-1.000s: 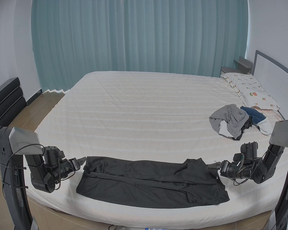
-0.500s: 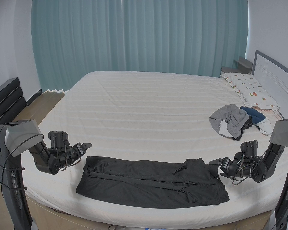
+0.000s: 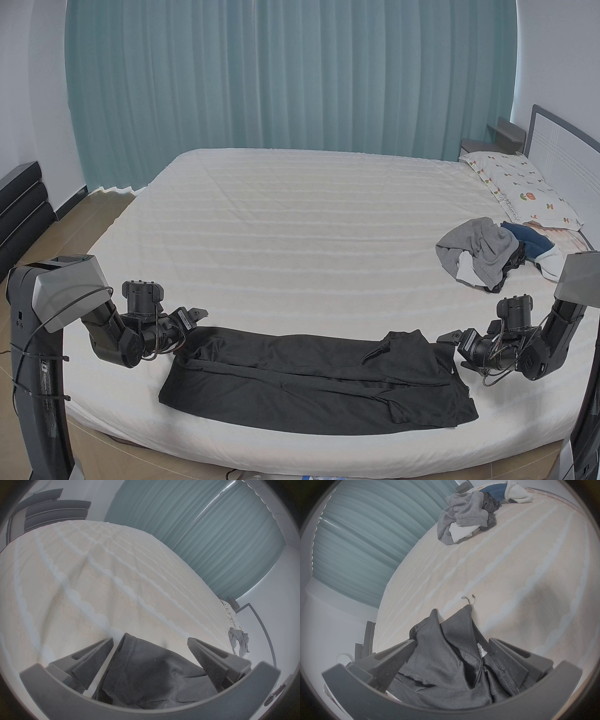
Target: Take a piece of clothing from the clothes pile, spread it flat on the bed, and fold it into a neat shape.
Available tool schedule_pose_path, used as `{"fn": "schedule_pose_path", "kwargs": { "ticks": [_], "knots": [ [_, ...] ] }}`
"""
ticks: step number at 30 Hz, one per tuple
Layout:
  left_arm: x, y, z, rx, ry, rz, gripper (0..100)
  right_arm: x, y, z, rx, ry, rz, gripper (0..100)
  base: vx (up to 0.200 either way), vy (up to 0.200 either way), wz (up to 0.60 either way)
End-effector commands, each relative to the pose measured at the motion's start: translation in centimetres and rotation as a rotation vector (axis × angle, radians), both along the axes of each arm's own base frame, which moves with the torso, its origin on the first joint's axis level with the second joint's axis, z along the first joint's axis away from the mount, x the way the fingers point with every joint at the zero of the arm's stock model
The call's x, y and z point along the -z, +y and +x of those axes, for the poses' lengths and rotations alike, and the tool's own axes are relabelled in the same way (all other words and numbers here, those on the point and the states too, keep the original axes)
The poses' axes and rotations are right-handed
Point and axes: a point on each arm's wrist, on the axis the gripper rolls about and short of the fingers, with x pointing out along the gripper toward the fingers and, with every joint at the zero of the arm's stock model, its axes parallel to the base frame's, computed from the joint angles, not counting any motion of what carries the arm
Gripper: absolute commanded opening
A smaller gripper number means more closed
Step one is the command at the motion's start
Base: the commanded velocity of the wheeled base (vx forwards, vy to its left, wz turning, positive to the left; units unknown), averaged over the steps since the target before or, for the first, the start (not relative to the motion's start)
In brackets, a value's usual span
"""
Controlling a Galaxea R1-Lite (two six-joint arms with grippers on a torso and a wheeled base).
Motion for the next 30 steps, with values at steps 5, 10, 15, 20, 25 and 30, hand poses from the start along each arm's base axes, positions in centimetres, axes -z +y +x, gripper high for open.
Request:
{"fn": "schedule_pose_path", "kwargs": {
  "ticks": [5, 10, 15, 20, 25, 30],
  "knots": [
    [1.1, 0.2, -0.1, -0.075, 0.013, 0.055, 0, 0.3, 0.4, 1.1, 0.046, 0.001, 0.017, 100, 0.000, 0.000, 0.00],
    [1.0, 0.3, -0.1, -0.128, 0.009, 0.026, 0, 1.2, 0.4, 2.3, 0.079, -0.005, -0.007, 100, 0.000, 0.000, 0.00],
    [1.0, 0.3, -0.1, -0.133, -0.011, 0.016, 0, 1.6, 0.5, 2.9, 0.091, -0.008, -0.019, 100, 0.000, 0.000, 0.00],
    [1.1, 0.3, -0.2, -0.133, -0.011, 0.016, 0, 2.4, 0.6, 3.7, 0.095, -0.005, -0.023, 0, 0.000, 0.000, 0.00],
    [1.1, 0.3, -0.2, -0.133, -0.011, 0.016, 0, 2.6, 1.2, 3.9, 0.100, -0.011, -0.045, 0, 0.000, 0.000, 0.00],
    [1.1, 0.3, -0.2, -0.134, -0.008, 0.019, 0, 2.3, 0.9, 4.3, 0.128, -0.033, -0.056, 0, 0.000, 0.000, 0.00]
  ]
}}
